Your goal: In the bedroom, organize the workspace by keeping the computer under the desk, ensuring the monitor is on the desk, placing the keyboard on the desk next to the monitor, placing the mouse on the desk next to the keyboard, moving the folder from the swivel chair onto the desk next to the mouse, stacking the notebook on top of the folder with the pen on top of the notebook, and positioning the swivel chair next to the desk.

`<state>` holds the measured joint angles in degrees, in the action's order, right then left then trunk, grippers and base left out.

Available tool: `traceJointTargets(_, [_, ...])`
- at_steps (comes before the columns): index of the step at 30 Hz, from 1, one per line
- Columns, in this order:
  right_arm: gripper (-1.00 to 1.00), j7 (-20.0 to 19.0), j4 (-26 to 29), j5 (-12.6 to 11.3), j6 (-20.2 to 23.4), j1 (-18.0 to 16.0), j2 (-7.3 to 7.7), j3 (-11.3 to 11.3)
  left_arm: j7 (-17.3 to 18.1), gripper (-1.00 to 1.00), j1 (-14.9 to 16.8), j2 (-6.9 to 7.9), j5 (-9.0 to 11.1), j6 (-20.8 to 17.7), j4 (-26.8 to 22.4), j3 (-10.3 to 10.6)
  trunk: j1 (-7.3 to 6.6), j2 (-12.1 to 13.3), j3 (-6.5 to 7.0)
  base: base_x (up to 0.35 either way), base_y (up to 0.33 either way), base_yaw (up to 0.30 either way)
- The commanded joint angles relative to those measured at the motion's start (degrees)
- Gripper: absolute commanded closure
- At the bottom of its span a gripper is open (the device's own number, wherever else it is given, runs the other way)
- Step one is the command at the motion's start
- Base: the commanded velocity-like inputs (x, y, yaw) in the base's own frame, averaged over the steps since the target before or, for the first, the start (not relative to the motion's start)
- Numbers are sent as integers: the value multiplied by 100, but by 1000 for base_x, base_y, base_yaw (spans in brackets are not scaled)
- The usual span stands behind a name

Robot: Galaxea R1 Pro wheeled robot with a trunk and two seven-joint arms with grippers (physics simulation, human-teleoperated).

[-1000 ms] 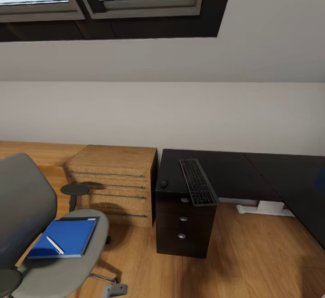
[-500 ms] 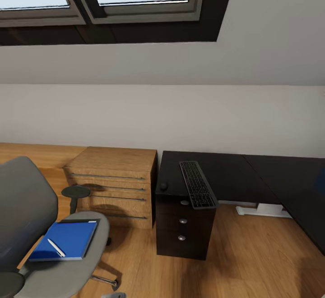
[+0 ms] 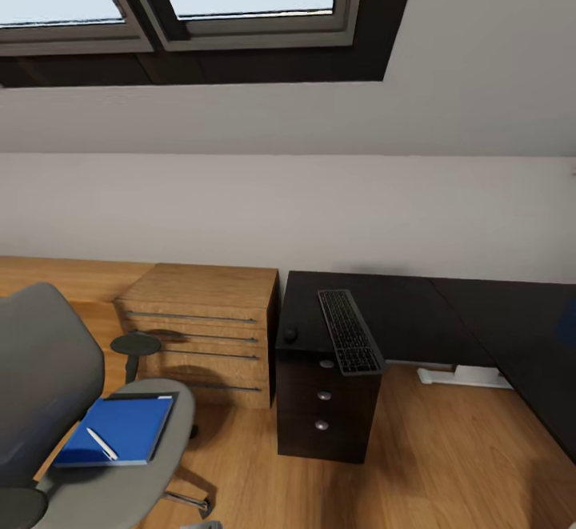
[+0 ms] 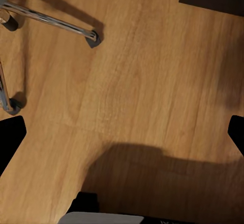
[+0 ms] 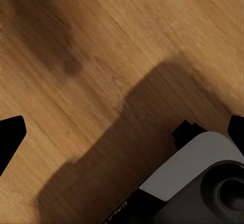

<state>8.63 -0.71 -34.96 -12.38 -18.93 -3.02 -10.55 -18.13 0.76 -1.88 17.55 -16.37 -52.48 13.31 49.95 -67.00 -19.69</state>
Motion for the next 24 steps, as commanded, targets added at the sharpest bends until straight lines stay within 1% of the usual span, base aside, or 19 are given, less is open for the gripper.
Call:
traceJointTargets(1, [-100,8,-8,25,-28,-6,-1,-46,-49,-100,3,4,58,-14,-9,17,-22,37,12,0,0,0])
traceJointTargets(13, [-100,8,-8,25,-28,-6,2,-45,49,-100,3,8,69,-21,65,12,-286,518,227,0,0,0])
traceJointTargets(24, [-100,8,-8,25,-28,-6,1,-47,64,-100,4,4,65,-11,129,10,-527,959,425,0,0,0])
